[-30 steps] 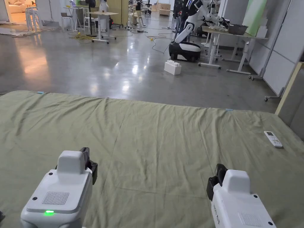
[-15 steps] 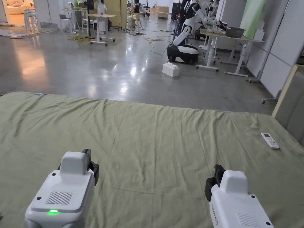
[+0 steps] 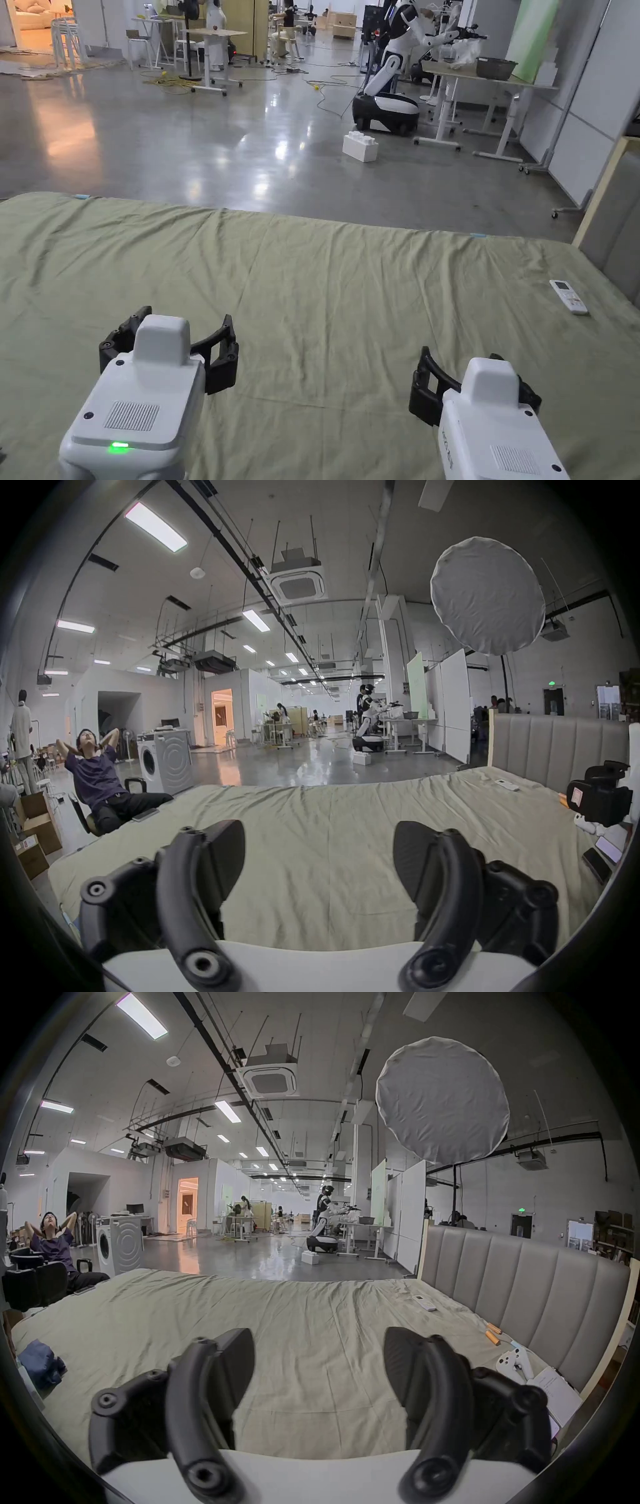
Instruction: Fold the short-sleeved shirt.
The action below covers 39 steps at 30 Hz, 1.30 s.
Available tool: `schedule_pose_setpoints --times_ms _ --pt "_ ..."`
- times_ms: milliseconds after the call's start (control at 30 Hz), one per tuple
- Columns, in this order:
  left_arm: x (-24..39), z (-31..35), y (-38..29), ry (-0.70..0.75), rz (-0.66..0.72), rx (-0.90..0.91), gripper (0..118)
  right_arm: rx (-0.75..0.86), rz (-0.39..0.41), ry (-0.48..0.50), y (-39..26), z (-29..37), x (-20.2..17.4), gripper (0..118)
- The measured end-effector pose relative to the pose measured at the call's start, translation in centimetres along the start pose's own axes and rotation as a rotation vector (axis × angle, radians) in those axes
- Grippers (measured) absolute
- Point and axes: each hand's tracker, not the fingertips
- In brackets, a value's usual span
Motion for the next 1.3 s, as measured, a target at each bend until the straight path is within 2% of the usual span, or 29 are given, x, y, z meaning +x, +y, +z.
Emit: schedule_pose_setpoints --times_ms 33,100,267,400,500,667,800,900,1033,1100,1233,1300 --pt "0.0 0.0 0.0 0.006 -0.006 -0.001 101 0.000 0.001 -0.004 0.0 -0.1 0.0 98" --pt "0.0 -0.1 0.2 0.016 -0.008 -0.002 103 -0.002 -0.005 -0.009 -0.1 -0.1 0.2 103" --pt "-0.6 -0.2 0.1 0.048 0.025 0.007 104 0.014 -0.036 0.014 0.1 -0.2 1.1 107" --pt "-1.3 -0.4 0.3 0.039 0.051 -0.015 107 0.023 -0.097 0.037 0.9 -0.1 1.6 111" --pt "-1.3 -0.5 0.4 0.032 0.046 -0.020 109 0.024 -0.094 0.019 1.5 -0.3 1.3 114" --pt "-1.4 -0.4 0.8 0.017 0.043 -0.024 109 -0.002 -0.067 -0.033 2.2 -1.0 0.8 115" --pt "-1.4 -0.6 1.0 0.010 0.043 -0.042 111 -0.012 -0.077 -0.018 2.4 -1.0 0.8 115" --pt "-1.5 -0.5 1.2 -0.005 0.051 -0.042 111 0.000 -0.116 0.035 2.5 -1.0 1.1 115" --pt "-1.4 -0.5 1.2 -0.026 0.063 -0.047 111 -0.067 -0.213 0.016 2.6 -1.2 1.2 115" --pt "-1.3 -0.6 1.2 -0.044 0.068 -0.054 111 -0.066 -0.199 0.011 2.9 -1.3 1.4 115" --pt "-0.9 -0.7 1.3 -0.056 0.078 -0.049 111 -0.106 -0.246 0.021 3.2 -1.7 1.8 115" --pt "-0.9 -0.9 1.4 -0.062 0.081 -0.053 111 -0.122 -0.262 -0.004 3.3 -1.7 1.8 115"
